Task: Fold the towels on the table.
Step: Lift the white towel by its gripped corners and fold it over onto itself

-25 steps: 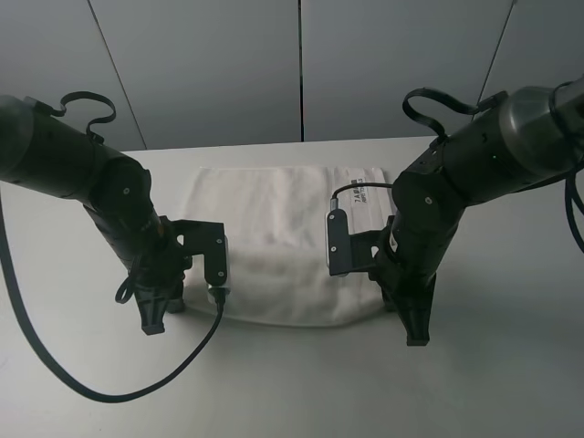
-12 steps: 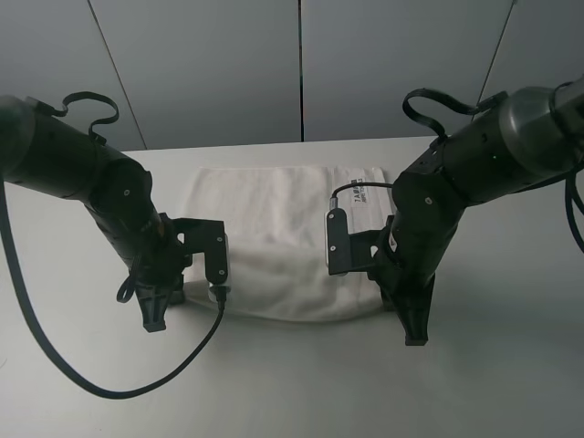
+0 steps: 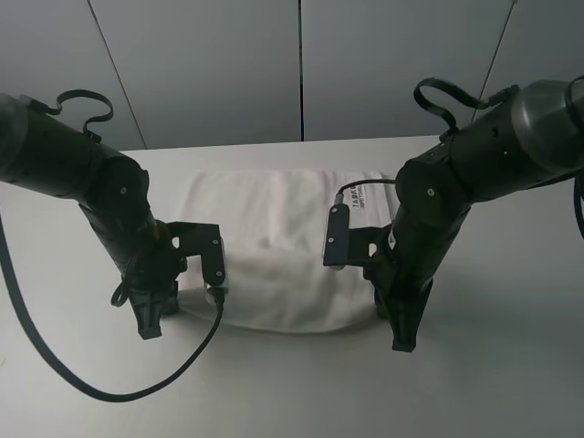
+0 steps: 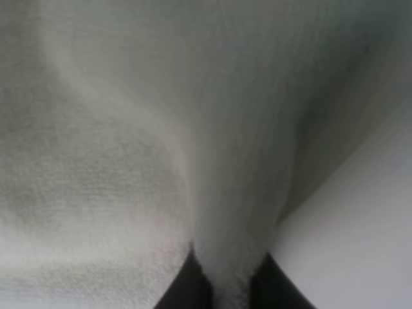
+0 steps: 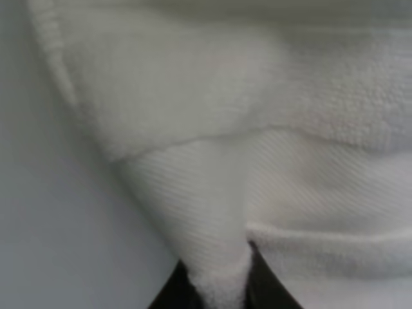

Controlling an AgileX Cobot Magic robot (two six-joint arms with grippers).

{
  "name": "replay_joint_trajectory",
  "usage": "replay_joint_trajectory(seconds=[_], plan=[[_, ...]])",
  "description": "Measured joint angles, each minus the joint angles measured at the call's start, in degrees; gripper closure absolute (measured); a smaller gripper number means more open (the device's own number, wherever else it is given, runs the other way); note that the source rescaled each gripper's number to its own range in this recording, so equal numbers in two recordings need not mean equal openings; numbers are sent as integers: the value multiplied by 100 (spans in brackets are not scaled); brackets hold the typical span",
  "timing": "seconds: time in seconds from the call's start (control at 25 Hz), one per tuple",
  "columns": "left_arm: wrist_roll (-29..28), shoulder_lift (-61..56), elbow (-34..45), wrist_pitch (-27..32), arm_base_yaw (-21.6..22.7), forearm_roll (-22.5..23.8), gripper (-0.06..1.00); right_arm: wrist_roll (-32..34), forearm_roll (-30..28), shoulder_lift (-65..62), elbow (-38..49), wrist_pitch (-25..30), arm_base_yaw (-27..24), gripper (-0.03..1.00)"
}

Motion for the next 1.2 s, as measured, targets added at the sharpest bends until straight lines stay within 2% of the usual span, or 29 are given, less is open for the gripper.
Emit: replay_joint_trajectory(seconds=[0.2,0.32,0.52,0.72,0.92,1.04,1.2], plan=[[0,-303,38,427,0,-220,94,30,228,-363,0,797,0,97],[-4,-535,38,614,0,-297,94,143,268,-561,2,1067,0,97],[-27,-849,49,686,0,-297,94,238,384,-1021,12,1153,0,97],[-363,-1174,49,479,0,-261,94,623,246,-1411,12,1111,0,97],[-1100,-1367,49,232,0,146,94,1724,-296,-1567,12,947,0,97],[-1877,-1367,49,135,-9,750,94,2297,-517,-1578,-11,904,0,97],[-2896,-1367,49,24,-9,1502,94,2795,-517,-1578,-299,877,0,97]])
